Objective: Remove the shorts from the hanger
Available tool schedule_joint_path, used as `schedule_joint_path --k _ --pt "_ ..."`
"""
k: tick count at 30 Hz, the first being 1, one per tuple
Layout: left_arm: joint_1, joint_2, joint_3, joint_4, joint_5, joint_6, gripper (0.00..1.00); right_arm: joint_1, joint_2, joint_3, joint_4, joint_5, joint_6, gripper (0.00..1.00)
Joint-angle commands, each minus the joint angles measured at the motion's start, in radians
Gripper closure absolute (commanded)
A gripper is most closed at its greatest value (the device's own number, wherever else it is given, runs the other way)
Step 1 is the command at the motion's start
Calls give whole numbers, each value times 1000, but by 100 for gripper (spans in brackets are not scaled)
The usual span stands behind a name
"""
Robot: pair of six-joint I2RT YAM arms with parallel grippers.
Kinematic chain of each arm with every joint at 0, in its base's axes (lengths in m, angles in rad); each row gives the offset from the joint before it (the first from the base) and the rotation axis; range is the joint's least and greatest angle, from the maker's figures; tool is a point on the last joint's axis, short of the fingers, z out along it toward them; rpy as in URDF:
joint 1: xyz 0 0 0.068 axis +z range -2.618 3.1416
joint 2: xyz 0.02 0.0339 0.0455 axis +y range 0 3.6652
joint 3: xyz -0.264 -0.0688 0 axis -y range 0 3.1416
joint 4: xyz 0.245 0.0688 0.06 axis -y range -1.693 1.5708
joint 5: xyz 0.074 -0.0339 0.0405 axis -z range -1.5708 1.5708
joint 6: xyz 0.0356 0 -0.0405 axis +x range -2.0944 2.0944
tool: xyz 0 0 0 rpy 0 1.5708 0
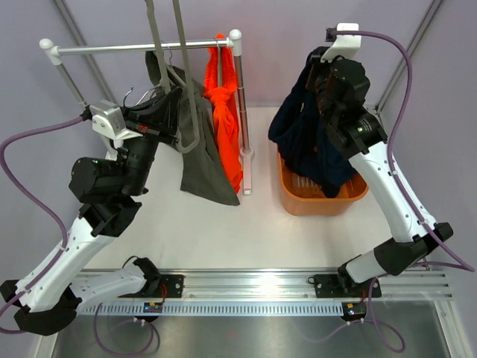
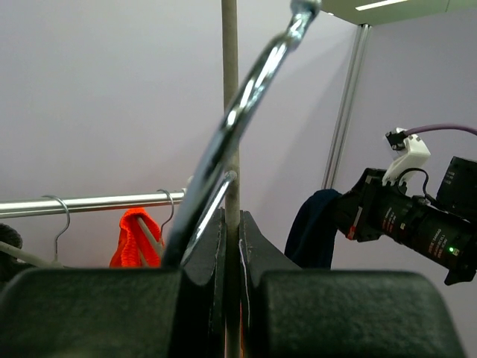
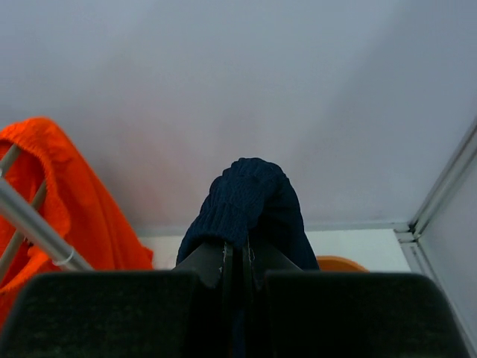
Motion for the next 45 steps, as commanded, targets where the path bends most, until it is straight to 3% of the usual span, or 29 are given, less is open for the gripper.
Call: schedule_joint_path --k 1,7,8,10,11,12,13,15,18,23,30,38,41,42,45 --pt "8 -11 -18 59 -27 25 100 1 -73 -36 6 -52 67 100" --pt "8 -26 -18 18 -67 28 100 -3 -108 -275 -43 99 216 99" --pt "10 -34 -15 0 -107 30 100 -3 -107 -313 -80 96 259 93" --pt "8 -43 -7 -26 -159 34 100 -3 -105 -344 -117 93 303 69" --pt "8 -49 1 -43 -211 37 100 -3 -110 -364 -127 87 322 50" --pt "8 -52 10 -65 -231 36 100 -3 -126 -386 -129 77 339 19" --pt "8 -52 18 -112 -248 36 100 -2 -140 -434 -114 53 354 9" --pt "8 -54 42 -172 -312 13 100 -3 -177 -476 -97 50 363 1" --pt "8 -63 41 -267 -421 -35 100 -3 -211 -515 -83 42 365 0" --pt "8 -69 4 -292 -665 -50 100 -3 -237 -530 -83 34 365 1" --pt "10 -11 36 -502 -791 -107 100 -3 -300 -559 -109 30 386 0" --pt "48 23 60 -870 -675 -357 100 -3 -354 -581 -106 -16 409 0" --pt "125 56 106 -958 -580 -378 100 -3 -355 -582 -103 -36 409 0" --pt "196 76 117 -976 -528 -380 100 -3 -355 -581 -103 -42 406 1" --pt "322 110 159 -979 -298 -375 100 -3 -360 -585 -97 -47 396 0"
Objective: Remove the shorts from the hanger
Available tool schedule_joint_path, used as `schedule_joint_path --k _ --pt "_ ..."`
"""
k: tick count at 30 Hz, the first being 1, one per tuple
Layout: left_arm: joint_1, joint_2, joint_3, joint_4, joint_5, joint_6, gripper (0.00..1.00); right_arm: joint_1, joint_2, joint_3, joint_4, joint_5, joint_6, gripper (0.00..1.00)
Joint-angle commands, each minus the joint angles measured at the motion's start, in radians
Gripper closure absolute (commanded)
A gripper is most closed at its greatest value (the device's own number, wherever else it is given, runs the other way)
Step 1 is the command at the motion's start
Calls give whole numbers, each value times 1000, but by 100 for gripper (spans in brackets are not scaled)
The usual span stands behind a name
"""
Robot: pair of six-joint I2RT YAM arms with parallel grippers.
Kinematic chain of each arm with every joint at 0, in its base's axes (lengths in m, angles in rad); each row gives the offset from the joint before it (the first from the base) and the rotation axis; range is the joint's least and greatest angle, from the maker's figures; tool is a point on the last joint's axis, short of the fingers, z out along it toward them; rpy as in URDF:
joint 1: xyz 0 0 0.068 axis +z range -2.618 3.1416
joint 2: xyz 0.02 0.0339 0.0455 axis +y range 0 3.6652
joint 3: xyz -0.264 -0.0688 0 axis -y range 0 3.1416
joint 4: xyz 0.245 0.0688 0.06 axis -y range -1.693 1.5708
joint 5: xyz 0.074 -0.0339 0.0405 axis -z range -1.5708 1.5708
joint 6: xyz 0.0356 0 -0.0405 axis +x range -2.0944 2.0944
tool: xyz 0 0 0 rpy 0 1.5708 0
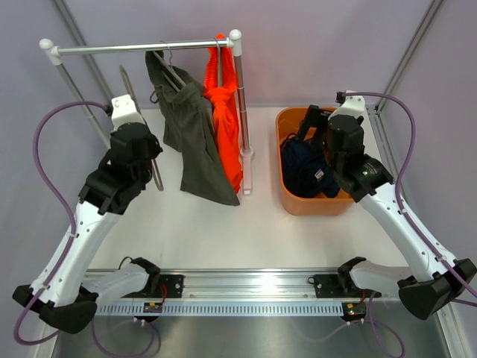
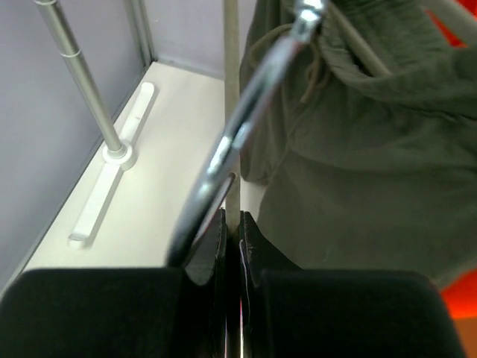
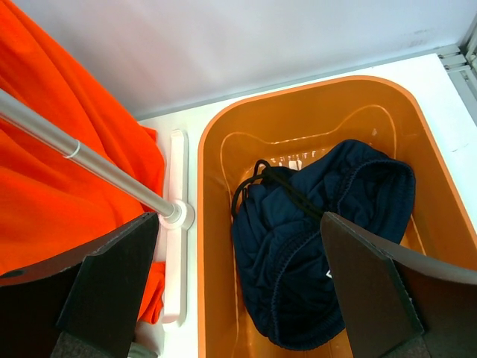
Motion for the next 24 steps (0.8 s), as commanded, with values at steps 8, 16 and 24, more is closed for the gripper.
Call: schedule_joint_path --k 8,16,24 --pt "435 184 290 -20 721 23 100 -2 -38 -23 63 -67 -10 1" --pt "684 282 357 80 1091 49 100 -2 -41 -41 95 -124 -4 1" --pt "748 458 579 11 1168 118 100 -2 -17 -36 122 -170 14 1"
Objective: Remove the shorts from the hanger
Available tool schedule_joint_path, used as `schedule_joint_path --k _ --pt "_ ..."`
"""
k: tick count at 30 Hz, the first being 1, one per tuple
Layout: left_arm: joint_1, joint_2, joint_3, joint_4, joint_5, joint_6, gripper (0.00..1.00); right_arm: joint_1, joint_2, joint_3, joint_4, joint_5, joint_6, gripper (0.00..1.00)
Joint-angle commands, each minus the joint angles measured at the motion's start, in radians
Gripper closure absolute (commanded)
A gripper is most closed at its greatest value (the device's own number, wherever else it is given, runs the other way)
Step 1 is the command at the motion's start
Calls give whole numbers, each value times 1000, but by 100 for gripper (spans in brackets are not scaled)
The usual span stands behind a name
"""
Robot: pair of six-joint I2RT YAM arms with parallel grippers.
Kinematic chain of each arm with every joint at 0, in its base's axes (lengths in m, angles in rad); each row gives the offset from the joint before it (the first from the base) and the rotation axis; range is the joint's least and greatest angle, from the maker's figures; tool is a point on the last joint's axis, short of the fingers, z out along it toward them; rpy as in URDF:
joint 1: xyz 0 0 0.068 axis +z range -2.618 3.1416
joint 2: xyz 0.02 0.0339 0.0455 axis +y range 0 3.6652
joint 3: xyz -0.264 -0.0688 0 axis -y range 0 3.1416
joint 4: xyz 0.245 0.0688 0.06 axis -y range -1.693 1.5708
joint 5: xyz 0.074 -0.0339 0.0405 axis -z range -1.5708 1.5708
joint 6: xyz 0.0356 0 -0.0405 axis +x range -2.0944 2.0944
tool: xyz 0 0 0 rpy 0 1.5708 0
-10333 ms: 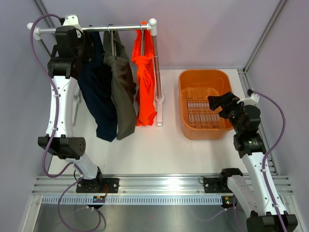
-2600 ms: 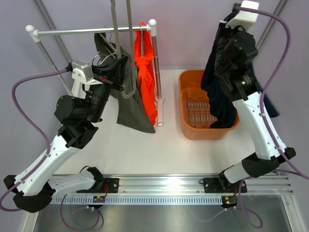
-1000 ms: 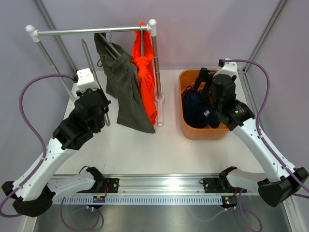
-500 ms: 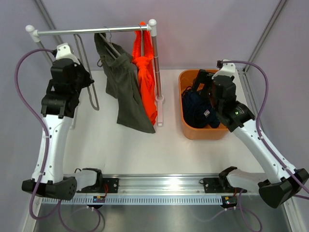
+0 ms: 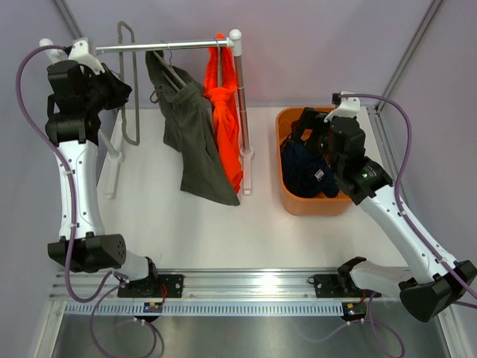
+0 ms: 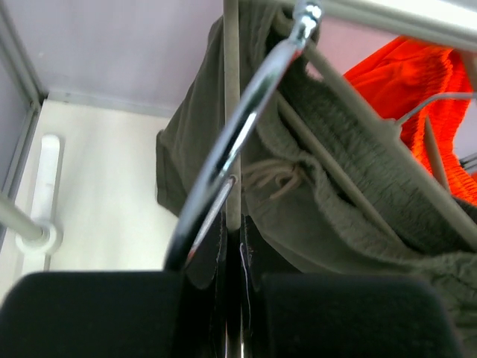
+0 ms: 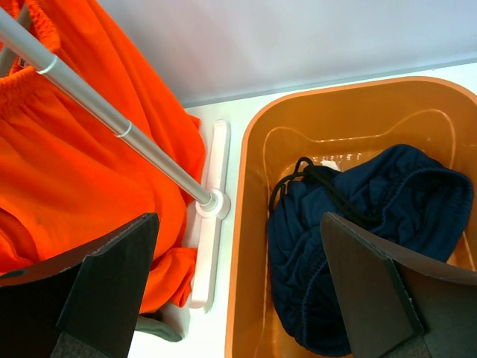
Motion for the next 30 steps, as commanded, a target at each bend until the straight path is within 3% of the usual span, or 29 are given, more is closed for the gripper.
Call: schedule_joint_path --k 1,16,30 --pt "19 49 135 10 94 44 100 -2 8 4 61 -33 15 1" --pt "25 273 407 -102 98 55 100 -2 39 0 107 -63 14 1" --pt "25 324 416 -108 72 39 100 -2 85 -8 133 -103 26 1"
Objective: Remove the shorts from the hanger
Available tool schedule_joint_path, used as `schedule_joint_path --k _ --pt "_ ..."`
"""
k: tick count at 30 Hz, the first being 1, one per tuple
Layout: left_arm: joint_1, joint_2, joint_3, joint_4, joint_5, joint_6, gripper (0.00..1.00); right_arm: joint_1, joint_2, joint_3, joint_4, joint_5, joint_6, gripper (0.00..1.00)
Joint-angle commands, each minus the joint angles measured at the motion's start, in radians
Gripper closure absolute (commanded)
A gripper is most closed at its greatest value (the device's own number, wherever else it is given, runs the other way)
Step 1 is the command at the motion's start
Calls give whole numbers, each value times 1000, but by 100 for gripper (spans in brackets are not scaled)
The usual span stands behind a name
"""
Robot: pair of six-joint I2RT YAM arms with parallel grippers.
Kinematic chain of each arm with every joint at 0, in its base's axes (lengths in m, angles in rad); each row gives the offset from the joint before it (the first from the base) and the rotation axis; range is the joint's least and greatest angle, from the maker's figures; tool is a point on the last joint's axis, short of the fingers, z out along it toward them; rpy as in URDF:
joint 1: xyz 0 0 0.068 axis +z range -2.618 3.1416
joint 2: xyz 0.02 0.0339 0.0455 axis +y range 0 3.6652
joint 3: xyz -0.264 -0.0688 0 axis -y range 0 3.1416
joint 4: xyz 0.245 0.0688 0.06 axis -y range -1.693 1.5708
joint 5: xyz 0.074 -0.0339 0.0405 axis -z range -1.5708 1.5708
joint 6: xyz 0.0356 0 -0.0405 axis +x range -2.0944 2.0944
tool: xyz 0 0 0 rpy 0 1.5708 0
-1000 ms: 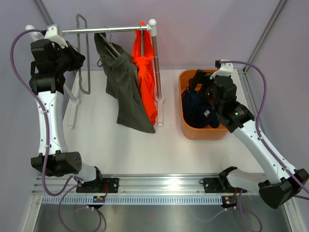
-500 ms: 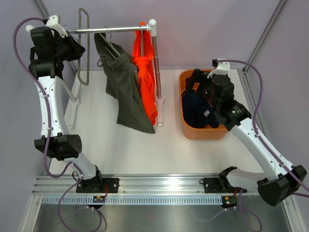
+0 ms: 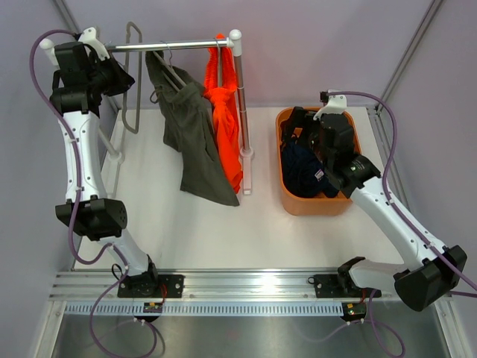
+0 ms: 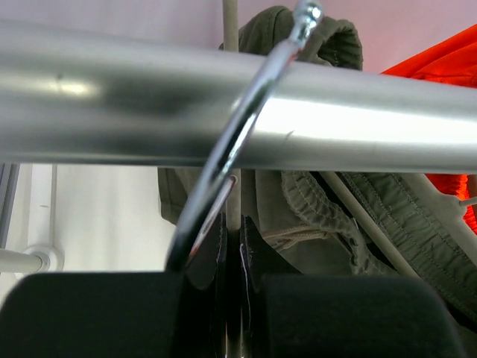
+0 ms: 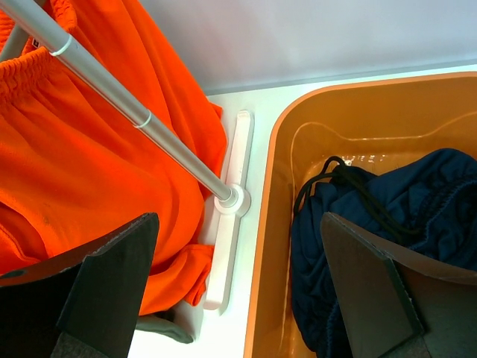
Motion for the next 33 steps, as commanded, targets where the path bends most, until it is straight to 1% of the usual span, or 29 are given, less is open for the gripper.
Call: schedule_joint_path --k 1,2,4,6,7,9,10,13,14,15,19,21,28,33 --pt "7 -8 39 29 2 -12 100 -2 2 -5 53 -19 20 0" --pt "7 -12 33 26 -9 -16 99 -2 2 -6 54 -21 21 1" --pt "7 -28 0 35 -15 -23 91 -2 2 -8 54 -24 27 1" --pt "7 -38 -16 40 -18 -31 87 -2 0 -9 54 -32 32 1" --pt "6 -42 -30 44 -20 -32 79 -2 2 -9 54 -35 35 0" --pt "7 -51 -41 47 -21 -31 71 -2 2 -8 53 -39 36 1" --pt "6 -55 -47 50 -23 -31 62 -2 1 -8 50 -39 39 1" --pt "7 -65 -56 63 -21 -32 50 -1 -1 -9 48 -42 38 0" --pt "7 -70 -67 67 -18 -34 42 -1 -1 -11 47 -46 38 0" --pt "6 -85 -76 73 -14 -34 40 -2 0 -11 45 -46 38 1" --pt "6 -151 -135 122 -44 -40 33 -1 4 -14 37 -47 33 0" --pt "6 -179 -155 124 -101 -43 30 -1 1 -16 34 -47 32 1" --pt "4 -317 -213 110 -245 -66 24 -2 -10 -19 19 -46 23 1" --pt "6 -347 -228 69 -340 -72 23 -2 -16 -23 11 -46 26 1"
